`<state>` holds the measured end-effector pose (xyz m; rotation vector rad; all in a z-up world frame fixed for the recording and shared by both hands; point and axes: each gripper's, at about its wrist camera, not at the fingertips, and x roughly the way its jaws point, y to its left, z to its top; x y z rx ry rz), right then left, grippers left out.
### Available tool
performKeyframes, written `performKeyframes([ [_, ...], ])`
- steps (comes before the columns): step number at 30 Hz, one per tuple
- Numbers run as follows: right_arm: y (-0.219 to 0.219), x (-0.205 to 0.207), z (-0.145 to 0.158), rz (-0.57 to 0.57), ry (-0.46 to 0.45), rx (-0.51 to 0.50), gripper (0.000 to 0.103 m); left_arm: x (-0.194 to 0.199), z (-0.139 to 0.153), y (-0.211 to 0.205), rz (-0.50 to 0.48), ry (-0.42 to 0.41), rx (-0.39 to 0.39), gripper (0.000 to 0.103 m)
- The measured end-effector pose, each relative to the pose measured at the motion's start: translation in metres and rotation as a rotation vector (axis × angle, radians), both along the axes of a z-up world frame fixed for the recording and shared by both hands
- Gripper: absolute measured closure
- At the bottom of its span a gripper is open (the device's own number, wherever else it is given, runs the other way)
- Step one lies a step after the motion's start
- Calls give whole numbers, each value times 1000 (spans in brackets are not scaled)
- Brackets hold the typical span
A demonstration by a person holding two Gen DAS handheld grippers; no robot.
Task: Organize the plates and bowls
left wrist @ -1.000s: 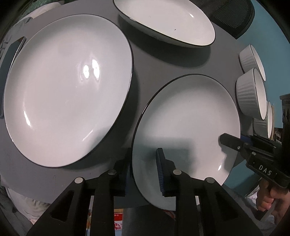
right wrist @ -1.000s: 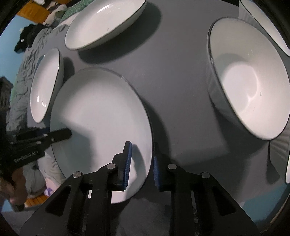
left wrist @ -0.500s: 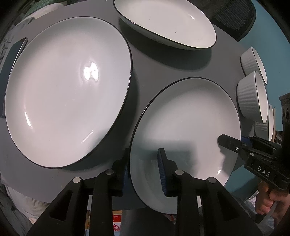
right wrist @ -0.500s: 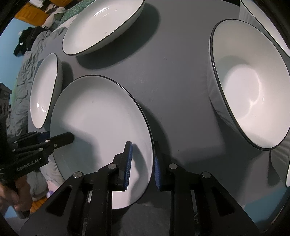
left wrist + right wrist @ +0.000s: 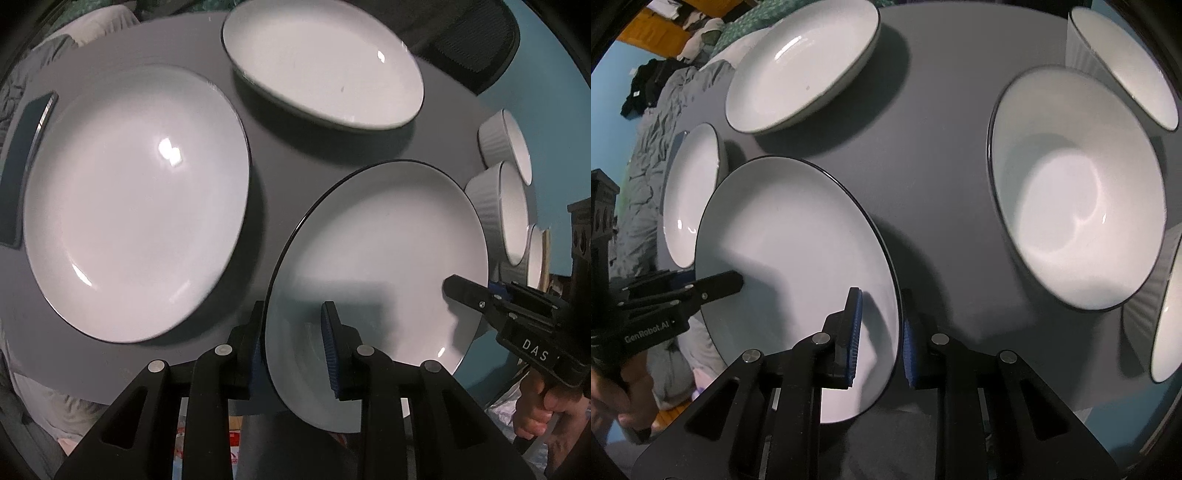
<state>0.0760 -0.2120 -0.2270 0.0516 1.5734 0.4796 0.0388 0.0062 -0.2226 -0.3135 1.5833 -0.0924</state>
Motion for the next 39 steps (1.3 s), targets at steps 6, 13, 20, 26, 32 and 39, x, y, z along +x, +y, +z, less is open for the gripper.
performKeyframes([
  [6,6,18,12,-1,-17,15,84,23,19,14,11,-34,12,76],
  [13,20,54,25,19,-41,33,86,59,37,33,43,-69,18,75],
  [20,46,94,31,45,-64,48,86,95,43,43,70,-99,42,75],
  [26,68,132,26,62,-61,58,86,136,35,53,87,-106,63,73],
  [32,76,164,18,77,-44,63,86,160,22,60,88,-87,83,73],
  [39,82,187,1,89,7,59,86,176,8,59,89,-49,110,72],
])
